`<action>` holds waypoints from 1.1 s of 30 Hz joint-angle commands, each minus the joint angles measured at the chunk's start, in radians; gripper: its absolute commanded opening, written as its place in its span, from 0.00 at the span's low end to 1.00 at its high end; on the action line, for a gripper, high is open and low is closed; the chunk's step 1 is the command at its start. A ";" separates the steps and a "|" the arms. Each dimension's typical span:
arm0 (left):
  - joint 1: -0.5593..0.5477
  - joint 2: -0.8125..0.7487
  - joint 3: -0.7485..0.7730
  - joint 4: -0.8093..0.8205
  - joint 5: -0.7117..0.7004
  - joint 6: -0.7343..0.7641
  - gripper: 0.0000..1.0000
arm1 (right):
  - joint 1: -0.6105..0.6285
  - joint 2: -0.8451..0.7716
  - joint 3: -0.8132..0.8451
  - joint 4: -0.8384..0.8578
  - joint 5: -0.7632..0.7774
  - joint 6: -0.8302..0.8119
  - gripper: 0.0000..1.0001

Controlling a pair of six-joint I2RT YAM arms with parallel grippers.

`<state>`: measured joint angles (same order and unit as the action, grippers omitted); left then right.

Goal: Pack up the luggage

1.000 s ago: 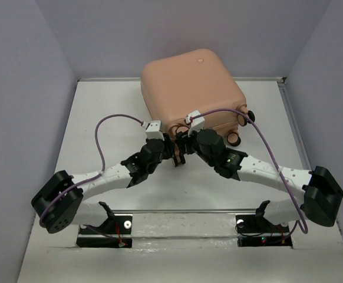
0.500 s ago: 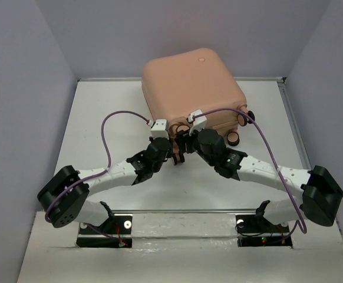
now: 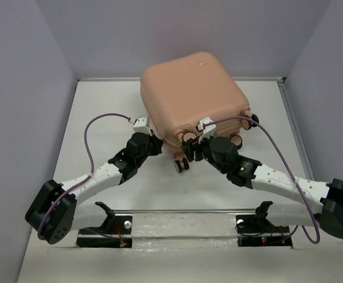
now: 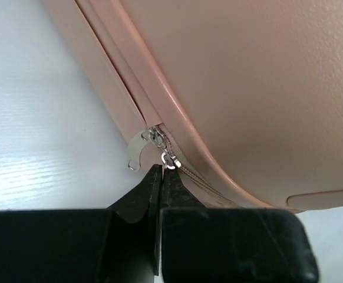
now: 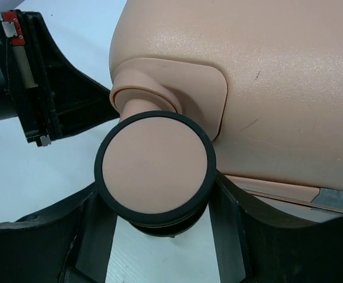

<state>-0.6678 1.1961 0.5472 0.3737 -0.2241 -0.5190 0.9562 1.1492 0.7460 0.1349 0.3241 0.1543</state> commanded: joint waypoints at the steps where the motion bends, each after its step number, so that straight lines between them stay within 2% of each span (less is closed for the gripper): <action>1: 0.197 0.080 0.118 -0.030 -0.241 0.039 0.06 | -0.007 -0.140 0.009 0.054 -0.005 0.033 0.07; 5: 0.232 0.207 0.282 -0.085 -0.256 0.030 0.06 | 0.003 -0.120 -0.002 0.065 -0.062 0.047 0.07; 8: 0.235 0.205 0.336 -0.162 -0.313 -0.004 0.07 | 0.032 -0.100 0.007 0.066 -0.060 0.039 0.07; 9: 0.235 0.191 0.333 -0.168 -0.316 -0.016 0.14 | 0.044 -0.095 0.010 0.068 -0.063 0.039 0.07; 10: 0.235 0.139 0.307 -0.176 -0.322 -0.042 0.35 | 0.056 -0.083 0.019 0.069 -0.077 0.039 0.07; 11: 0.235 0.138 0.287 -0.177 -0.320 -0.042 0.49 | 0.056 -0.083 0.026 0.069 -0.077 0.039 0.07; 12: 0.235 0.056 0.236 -0.174 -0.317 -0.059 0.63 | 0.076 -0.069 0.032 0.075 -0.082 0.039 0.07; 13: 0.237 0.004 0.208 -0.174 -0.320 -0.061 0.82 | 0.087 -0.060 0.039 0.075 -0.080 0.034 0.07; 14: 0.238 -0.112 0.183 -0.180 -0.327 -0.061 0.89 | 0.101 -0.051 0.058 0.075 -0.074 0.033 0.07; 16: 0.241 -0.240 0.143 -0.225 -0.330 -0.070 0.98 | 0.141 -0.029 0.076 0.072 -0.056 0.019 0.07; 20: 0.241 -0.578 0.091 -0.346 -0.200 -0.067 0.99 | 0.179 -0.043 0.115 0.039 -0.028 0.025 0.13; 22: 0.241 -0.663 0.105 -0.402 -0.117 -0.052 0.99 | 0.179 -0.089 0.115 0.020 -0.026 0.039 0.18; 23: 0.241 -0.694 0.112 -0.432 -0.091 -0.041 0.99 | 0.179 -0.110 0.112 0.008 -0.026 0.044 0.21; 24: 0.243 -0.748 0.123 -0.490 -0.071 -0.029 0.99 | 0.179 -0.132 0.108 -0.030 -0.031 0.059 0.36; 25: 0.241 -0.772 0.144 -0.522 -0.034 -0.006 0.98 | 0.179 -0.179 0.099 -0.055 -0.031 0.067 0.45; 26: 0.241 -0.814 0.154 -0.582 -0.018 0.005 0.98 | 0.179 -0.206 0.096 -0.085 -0.045 0.085 0.61; 27: 0.241 -0.832 0.157 -0.605 -0.002 0.014 0.98 | 0.179 -0.233 0.087 -0.142 -0.057 0.096 0.68; 28: 0.241 -0.854 0.160 -0.627 0.014 0.025 0.99 | 0.179 -0.267 0.087 -0.185 -0.074 0.106 0.94; 29: 0.241 -0.874 0.158 -0.647 0.043 0.036 0.99 | 0.179 -0.339 0.066 -0.213 -0.089 0.114 1.00; 33: 0.240 -1.009 0.117 -0.670 0.107 0.033 0.99 | 0.179 -0.531 0.020 -0.392 -0.108 0.158 1.00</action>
<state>-0.4244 0.2756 0.6800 -0.2337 -0.2211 -0.5251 1.1320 0.7662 0.7956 -0.0597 0.2443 0.2600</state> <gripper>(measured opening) 0.986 0.995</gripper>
